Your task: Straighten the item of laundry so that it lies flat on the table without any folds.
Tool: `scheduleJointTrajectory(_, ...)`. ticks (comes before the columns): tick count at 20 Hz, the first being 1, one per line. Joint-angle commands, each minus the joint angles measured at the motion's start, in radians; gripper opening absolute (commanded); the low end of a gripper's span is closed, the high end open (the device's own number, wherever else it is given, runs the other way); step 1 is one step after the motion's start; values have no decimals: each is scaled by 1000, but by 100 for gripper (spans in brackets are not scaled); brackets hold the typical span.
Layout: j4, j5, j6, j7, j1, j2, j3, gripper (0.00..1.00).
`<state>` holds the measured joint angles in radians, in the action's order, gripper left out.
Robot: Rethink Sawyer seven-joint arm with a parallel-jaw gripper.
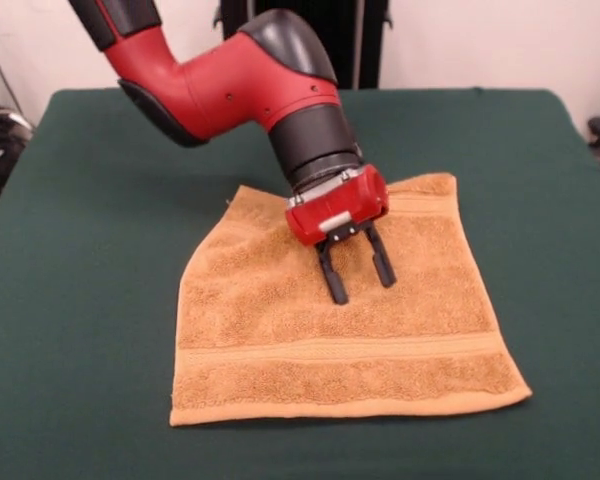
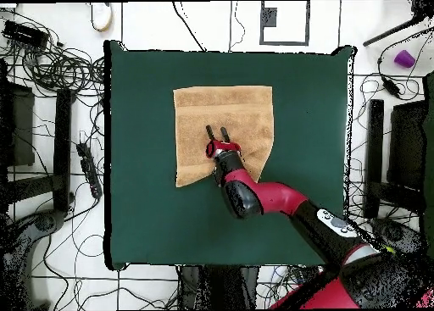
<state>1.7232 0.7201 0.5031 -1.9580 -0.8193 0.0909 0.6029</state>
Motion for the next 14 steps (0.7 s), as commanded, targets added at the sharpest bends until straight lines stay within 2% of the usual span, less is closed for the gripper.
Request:
scheduleJointTrajectory(1,-407,-48,-255,-97,106,-221,38,100)
scheduleJointTrajectory(2,-444,-42,-279,-88,108,-239,63,100)
scheduleJointTrajectory(5,-546,-109,-267,-79,180,-260,45,100)
scheduleJointTrajectory(8,-624,-217,-249,-72,260,-267,-6,100)
scheduleJointTrajectory(11,-665,-239,-275,-72,273,-282,13,100)
scheduleJointTrajectory(14,-666,-302,-289,-65,307,-259,-30,100)
